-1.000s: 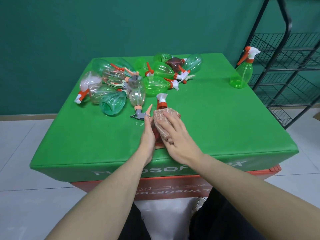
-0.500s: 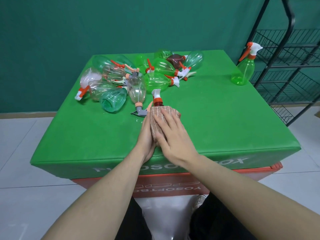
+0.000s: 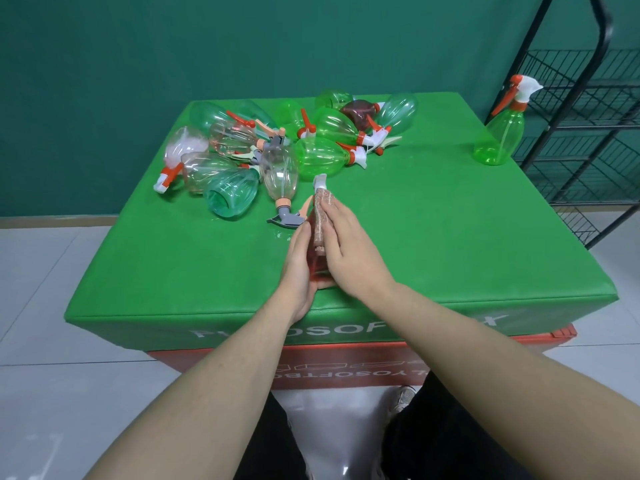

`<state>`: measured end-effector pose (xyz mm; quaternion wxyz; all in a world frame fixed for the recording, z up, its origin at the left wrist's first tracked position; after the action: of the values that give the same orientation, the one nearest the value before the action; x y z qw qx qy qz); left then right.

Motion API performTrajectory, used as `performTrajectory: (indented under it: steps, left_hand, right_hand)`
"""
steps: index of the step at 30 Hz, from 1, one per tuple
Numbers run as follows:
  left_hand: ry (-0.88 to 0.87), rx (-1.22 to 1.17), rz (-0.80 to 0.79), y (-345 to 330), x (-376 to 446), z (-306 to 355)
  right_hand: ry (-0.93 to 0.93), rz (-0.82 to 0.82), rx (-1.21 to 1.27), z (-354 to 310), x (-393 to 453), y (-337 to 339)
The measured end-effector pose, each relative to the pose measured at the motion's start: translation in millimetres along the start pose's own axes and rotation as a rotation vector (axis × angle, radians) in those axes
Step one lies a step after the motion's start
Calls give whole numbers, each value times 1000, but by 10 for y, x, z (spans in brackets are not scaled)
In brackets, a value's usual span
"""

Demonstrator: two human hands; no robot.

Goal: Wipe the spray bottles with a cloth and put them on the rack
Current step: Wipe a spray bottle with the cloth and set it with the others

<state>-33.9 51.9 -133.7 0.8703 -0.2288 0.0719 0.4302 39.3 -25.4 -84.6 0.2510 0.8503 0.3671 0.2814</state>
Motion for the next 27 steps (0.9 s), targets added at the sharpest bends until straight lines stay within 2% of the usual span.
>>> performTrajectory:
  steps: [5, 9, 13, 17, 22, 27]
  left_hand:
    - [-21, -92, 14, 5, 17, -7]
    - [-80, -117, 72, 6, -4, 11]
    - [-87, -143, 59, 4, 5, 4]
    - [-20, -130, 7, 10, -8, 4]
    - [-42, -156, -9, 36, -12, 17]
    - [-21, -79, -33, 10, -89, 79]
  right_hand:
    - [114, -10, -255, 126, -348, -22]
    - [162, -1, -283, 220, -556, -66]
    - [189, 46, -331, 179, -617, -12]
    - [196, 68, -279, 50, -475, 14]
    - [170, 82, -223, -77, -189, 5]
    - [35, -24, -118, -118, 159, 54]
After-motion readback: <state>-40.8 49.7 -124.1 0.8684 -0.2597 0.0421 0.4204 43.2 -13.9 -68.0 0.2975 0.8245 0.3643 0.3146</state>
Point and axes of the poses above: each hand's wrist, its own x-axis towards the middle knuckle, its own y-axis out of the back of the hand, z = x × y, the point moved 1 cm from there along x, towards the middle knuckle, and after that the axes turned 6 degrees about z, right-handed, at the moved point
